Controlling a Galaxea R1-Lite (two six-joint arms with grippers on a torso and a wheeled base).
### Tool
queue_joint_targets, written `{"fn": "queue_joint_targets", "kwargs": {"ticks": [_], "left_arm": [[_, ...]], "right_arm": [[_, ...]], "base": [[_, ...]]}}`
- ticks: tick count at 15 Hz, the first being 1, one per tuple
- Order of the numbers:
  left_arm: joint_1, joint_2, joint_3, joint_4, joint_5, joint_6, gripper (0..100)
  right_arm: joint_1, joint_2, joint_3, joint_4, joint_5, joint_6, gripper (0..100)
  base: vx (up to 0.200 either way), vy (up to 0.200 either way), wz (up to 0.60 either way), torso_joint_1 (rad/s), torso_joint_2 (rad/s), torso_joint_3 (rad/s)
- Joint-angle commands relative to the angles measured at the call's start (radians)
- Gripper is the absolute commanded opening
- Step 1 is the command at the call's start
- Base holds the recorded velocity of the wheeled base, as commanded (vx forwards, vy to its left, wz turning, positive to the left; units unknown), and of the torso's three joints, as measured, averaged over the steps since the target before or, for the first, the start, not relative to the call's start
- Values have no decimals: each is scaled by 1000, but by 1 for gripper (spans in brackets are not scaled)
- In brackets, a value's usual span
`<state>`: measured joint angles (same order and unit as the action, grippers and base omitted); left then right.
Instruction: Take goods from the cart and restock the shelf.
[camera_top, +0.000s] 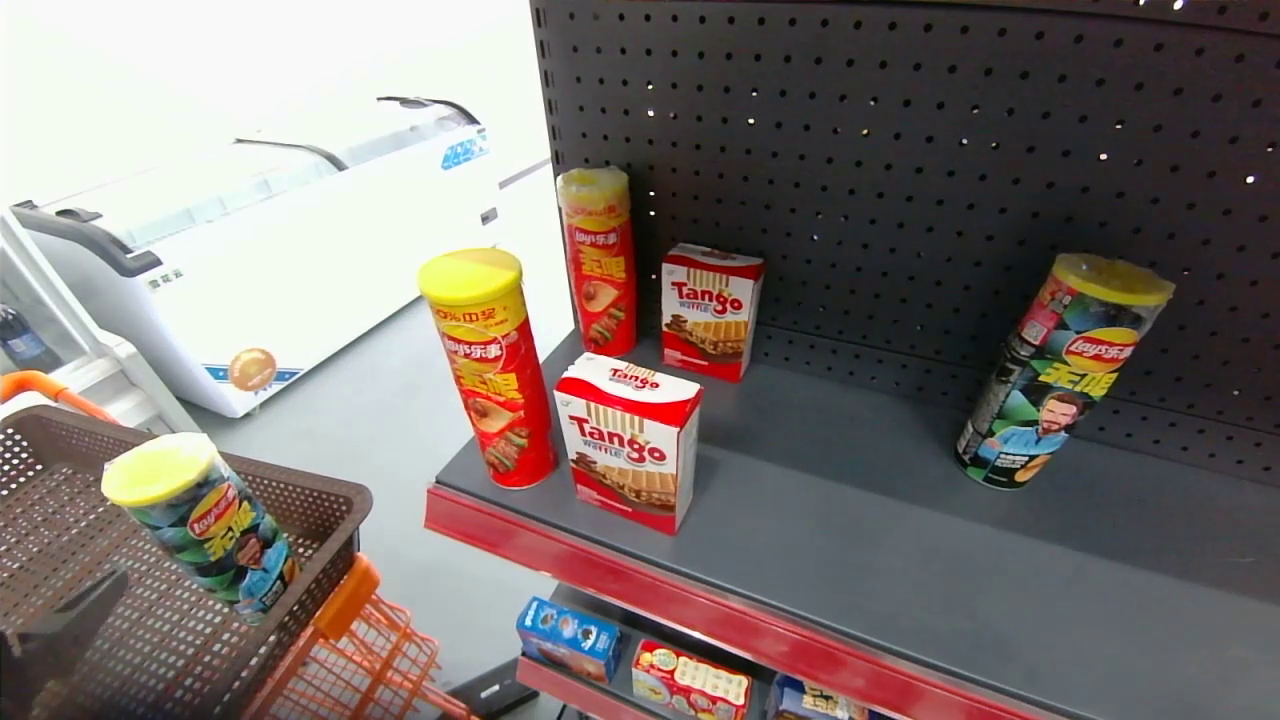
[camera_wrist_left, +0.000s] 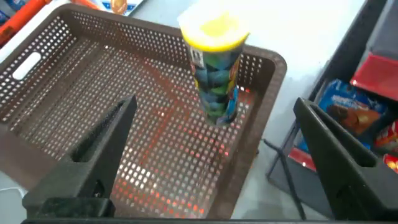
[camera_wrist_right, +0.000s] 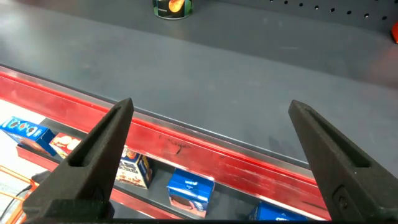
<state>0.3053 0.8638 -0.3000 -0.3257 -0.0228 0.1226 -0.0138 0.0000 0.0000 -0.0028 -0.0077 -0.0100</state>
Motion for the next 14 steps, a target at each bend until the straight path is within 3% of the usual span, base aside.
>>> {"fn": "queue_joint_targets", "kwargs": {"ticks": [1,3,4,5,6,8,14], "left_arm": [[6,176,137,-203,0,-34,100],[8,281,203,-398,0,-35,100],[9,311,206,-432,0,-43,100],[8,406,200,-532,0,-93,100],[8,480,200,-608,-2,-110,100],[11,584,194,-688,-6,-113,100],[11,799,125,-799,-17,-113,100]], "right_arm": [[0,2,0,0,0,-1,100],[0,2,0,0,0,-1,100],[0,2,0,0,0,-1,100],[0,2,0,0,0,-1,100],[0,2,0,0,0,-1,100],[0,2,0,0,0,-1,100],[0,2,0,0,0,-1,100]], "base": [[0,0,0,0,0,0],[0,0,0,0,0,0],[0,0,0,0,0,0],[0,0,0,0,0,0],[0,0,0,0,0,0],[0,0,0,0,0,0],[0,0,0,0,0,0]]}}
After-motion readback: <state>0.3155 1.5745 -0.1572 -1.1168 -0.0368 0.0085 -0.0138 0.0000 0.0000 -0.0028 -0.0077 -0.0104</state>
